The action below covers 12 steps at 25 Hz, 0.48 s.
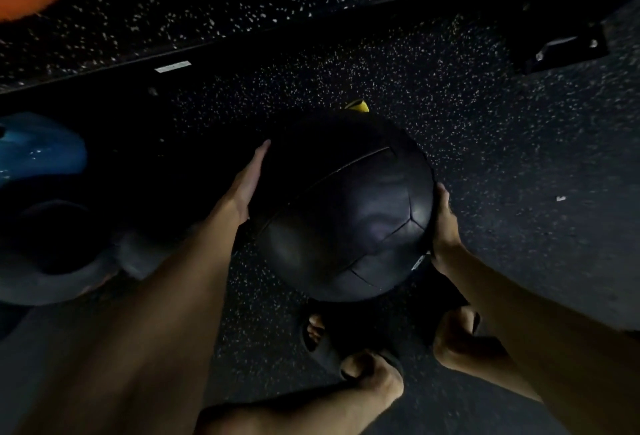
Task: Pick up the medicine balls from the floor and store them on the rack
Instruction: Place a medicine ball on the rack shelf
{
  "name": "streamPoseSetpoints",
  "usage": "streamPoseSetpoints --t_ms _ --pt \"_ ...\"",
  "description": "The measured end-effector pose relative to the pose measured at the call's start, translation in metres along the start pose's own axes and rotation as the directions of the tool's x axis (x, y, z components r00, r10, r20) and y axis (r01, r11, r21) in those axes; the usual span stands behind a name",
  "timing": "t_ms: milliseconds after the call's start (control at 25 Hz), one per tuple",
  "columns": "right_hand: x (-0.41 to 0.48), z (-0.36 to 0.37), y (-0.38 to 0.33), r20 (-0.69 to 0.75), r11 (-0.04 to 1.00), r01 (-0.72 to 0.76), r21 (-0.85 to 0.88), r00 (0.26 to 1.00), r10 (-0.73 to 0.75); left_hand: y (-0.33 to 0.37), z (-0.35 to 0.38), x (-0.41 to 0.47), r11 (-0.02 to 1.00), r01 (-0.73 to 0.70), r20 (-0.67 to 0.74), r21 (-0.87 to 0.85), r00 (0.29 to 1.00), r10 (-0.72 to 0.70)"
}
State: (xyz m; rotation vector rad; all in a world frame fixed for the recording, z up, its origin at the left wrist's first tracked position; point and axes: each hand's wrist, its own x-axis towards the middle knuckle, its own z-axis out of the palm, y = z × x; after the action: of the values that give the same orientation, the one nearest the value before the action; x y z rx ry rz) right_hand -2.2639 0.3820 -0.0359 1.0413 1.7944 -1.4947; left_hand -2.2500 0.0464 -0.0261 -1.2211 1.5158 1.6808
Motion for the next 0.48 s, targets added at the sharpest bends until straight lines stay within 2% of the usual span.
streamPoseSetpoints --t_ms 160,280,480 --pt "-0.024 -0.012 0.002 -0.009 1.0 0.01 0.01 1.0 -0.01 0.0 0.005 -0.031 0.998 -0.068 0.007 0.008 0.998 0.068" --pt "-0.064 -0.022 -0.006 -0.001 1.0 0.015 -0.008 1.0 -0.015 0.008 -0.002 -0.078 1.0 -0.021 -0.006 0.011 1.0 0.021" --pt "-0.157 -0.045 -0.062 0.031 0.997 0.017 -0.081 0.999 -0.014 0.023 -0.014 -0.187 0.98 0.009 0.03 -0.197 1.0 -0.003"
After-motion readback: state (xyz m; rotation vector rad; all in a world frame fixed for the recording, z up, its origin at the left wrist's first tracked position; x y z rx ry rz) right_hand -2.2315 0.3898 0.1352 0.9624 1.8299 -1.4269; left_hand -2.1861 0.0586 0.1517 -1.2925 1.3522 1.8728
